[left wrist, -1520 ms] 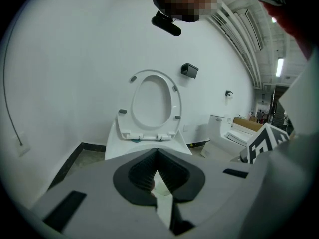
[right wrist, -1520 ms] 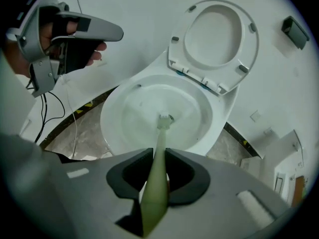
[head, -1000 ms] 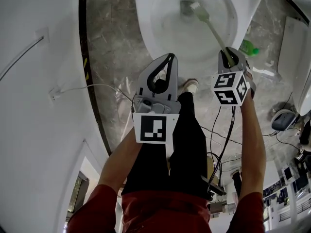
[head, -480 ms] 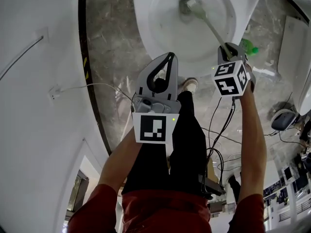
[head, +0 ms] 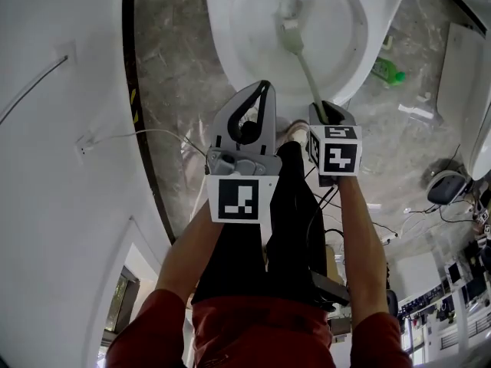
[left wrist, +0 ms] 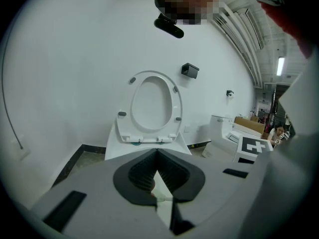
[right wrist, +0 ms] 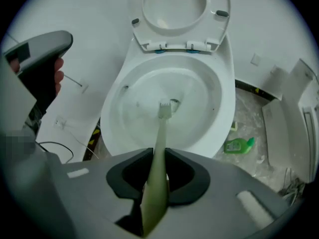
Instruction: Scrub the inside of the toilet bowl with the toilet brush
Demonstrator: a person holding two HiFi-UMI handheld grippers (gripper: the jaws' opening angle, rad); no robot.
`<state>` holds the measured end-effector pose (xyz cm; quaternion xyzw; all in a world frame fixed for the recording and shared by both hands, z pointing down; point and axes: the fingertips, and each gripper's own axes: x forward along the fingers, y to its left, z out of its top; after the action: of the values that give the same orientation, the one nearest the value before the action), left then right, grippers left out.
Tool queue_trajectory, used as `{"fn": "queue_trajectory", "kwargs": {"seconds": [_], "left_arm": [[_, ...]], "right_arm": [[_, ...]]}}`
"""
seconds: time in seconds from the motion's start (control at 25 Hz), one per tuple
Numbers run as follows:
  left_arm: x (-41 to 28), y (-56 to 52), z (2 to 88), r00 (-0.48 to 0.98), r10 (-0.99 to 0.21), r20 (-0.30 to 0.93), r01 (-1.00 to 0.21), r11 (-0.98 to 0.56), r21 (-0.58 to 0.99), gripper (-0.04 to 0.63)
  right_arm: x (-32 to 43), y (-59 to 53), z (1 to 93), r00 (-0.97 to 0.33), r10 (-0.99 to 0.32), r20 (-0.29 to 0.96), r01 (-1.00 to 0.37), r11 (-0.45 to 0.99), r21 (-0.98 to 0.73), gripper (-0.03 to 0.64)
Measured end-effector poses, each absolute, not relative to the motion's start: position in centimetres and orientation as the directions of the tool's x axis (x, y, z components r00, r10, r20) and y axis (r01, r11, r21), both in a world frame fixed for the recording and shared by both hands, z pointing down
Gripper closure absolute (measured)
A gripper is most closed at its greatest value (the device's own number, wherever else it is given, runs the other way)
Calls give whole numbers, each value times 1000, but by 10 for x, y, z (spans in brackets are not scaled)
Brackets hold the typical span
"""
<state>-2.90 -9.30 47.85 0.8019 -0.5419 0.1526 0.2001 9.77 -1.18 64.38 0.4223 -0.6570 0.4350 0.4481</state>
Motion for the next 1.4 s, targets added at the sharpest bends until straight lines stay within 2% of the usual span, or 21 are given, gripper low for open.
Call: {"fn": "queue_trajectory", "kwargs": {"seconds": [0.2,0.4,0.52,0.68,0.76,0.84,0.96,1.04,1.12,1.4], "left_arm": [[-38,-90,481,339,-814,472,-940,-309,143,589],[-45,-91,482,329,-815,477,-943,-304,132,589],[-46,-92,483,334,-811,480,-941,-317,120,589],[-46,-91,482,335,-814,476,-941,-314,125,589],[-45,-90,482,334,-813,476,-942,-311,129,589],[-44,-89,482,340,-808,480,-939,-323,122,589],[-43,-87,483,341,-804,487,-938,-323,123,589],[-44,-87,483,333,-809,484,-942,-307,136,589],[-46,-87,481,329,-810,485,-944,-299,141,589],[-57,-87,480,319,-813,487,-947,-290,136,591]], "right_arm": [[65,-14,640,-395,-162,904,-916,-4,-400,528],[45,-47,638,-546,-223,807,-754,-290,-590,528],[47,-79,643,-575,-266,774,-687,-356,-633,528],[52,-107,654,-553,-274,787,-690,-378,-617,528],[56,-109,655,-532,-257,807,-731,-341,-591,528],[61,-107,648,-500,-236,833,-805,-230,-547,526],[62,-97,631,-398,-206,894,-917,90,-388,528],[57,-93,621,-345,-205,916,-918,276,-284,528],[53,-94,614,-301,-222,928,-900,388,-199,528],[58,-119,629,-169,-220,961,-870,492,-40,528]]}}
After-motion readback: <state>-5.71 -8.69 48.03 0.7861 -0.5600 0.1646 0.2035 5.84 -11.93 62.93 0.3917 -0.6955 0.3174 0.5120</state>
